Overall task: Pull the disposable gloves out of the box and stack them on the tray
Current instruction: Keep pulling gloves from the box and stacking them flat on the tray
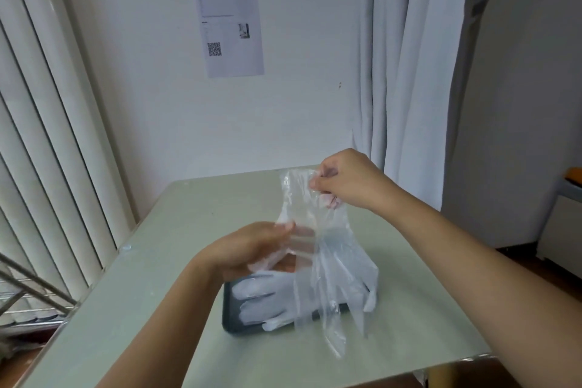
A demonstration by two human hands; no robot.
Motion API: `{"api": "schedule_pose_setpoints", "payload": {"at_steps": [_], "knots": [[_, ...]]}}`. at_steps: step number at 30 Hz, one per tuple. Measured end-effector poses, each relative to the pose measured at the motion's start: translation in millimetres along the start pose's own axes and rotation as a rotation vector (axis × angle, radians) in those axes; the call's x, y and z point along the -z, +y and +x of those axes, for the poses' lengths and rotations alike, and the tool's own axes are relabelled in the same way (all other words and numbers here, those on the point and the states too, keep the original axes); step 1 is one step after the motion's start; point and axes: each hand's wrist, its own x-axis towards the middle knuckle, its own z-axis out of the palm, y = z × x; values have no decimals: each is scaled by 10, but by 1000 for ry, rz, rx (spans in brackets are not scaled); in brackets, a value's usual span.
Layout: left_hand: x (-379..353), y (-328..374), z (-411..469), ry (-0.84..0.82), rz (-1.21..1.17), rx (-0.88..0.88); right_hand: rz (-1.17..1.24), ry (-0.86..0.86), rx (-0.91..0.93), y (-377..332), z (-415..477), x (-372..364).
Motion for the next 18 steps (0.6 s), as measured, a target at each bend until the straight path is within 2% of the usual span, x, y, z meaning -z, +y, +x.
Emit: {"api": "schedule_pose_setpoints", "payload": {"at_steps": [2,5,9,12,15,18], "knots": [[41,-123,-26,-16,27,31,144,-45,-24,66,29,6],[117,-233,-15,155,-142,49,293,-59,-84,158,69,38],[329,-269,-12,244,-344,65,530,-106,-274,356,94,7],[445,-242,43,303,-362,130,708,-115,-386,547,77,-145],[518,-200,156,300,-366,226,752,-84,-439,745,29,-322],[574,-148,299,315,-252,308,683,-12,-475,961,-33,-474]]}}
